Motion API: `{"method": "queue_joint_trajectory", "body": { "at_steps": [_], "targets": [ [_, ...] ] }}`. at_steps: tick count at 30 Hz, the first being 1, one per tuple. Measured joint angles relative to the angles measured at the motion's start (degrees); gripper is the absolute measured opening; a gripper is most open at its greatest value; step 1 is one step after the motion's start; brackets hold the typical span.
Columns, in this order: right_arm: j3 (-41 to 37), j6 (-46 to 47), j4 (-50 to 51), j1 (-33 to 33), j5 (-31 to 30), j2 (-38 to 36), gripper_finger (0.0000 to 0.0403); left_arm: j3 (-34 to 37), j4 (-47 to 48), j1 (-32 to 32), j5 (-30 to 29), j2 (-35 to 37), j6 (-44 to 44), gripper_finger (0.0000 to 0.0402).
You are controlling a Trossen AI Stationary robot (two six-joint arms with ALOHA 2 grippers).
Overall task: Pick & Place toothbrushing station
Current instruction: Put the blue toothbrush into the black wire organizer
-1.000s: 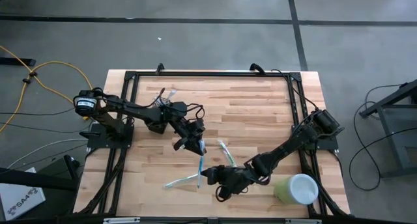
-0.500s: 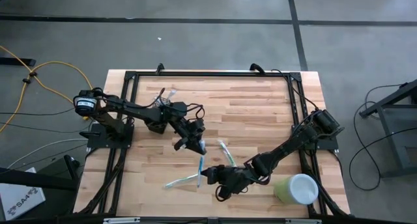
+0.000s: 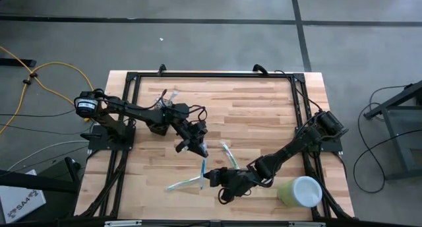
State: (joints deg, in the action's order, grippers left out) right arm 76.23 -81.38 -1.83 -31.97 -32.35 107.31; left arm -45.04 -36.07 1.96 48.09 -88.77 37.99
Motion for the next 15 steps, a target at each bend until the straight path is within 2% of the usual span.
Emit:
{"method": "queue_joint_trajectory", "body": {
  "at_steps": [5,15],
  "targets": [
    [0.0,5.2,-0.1,0.0,1.1,0.0,0.0003,0.0,0.1,0.0,0.0,0.0,0.5,0.0007],
    [0.0,5.8,-0.2,0.0,1.2,0.0,0.0003,0.0,0.1,0.0,-0.1,0.0,0.9,0.0007]
  ]
}}
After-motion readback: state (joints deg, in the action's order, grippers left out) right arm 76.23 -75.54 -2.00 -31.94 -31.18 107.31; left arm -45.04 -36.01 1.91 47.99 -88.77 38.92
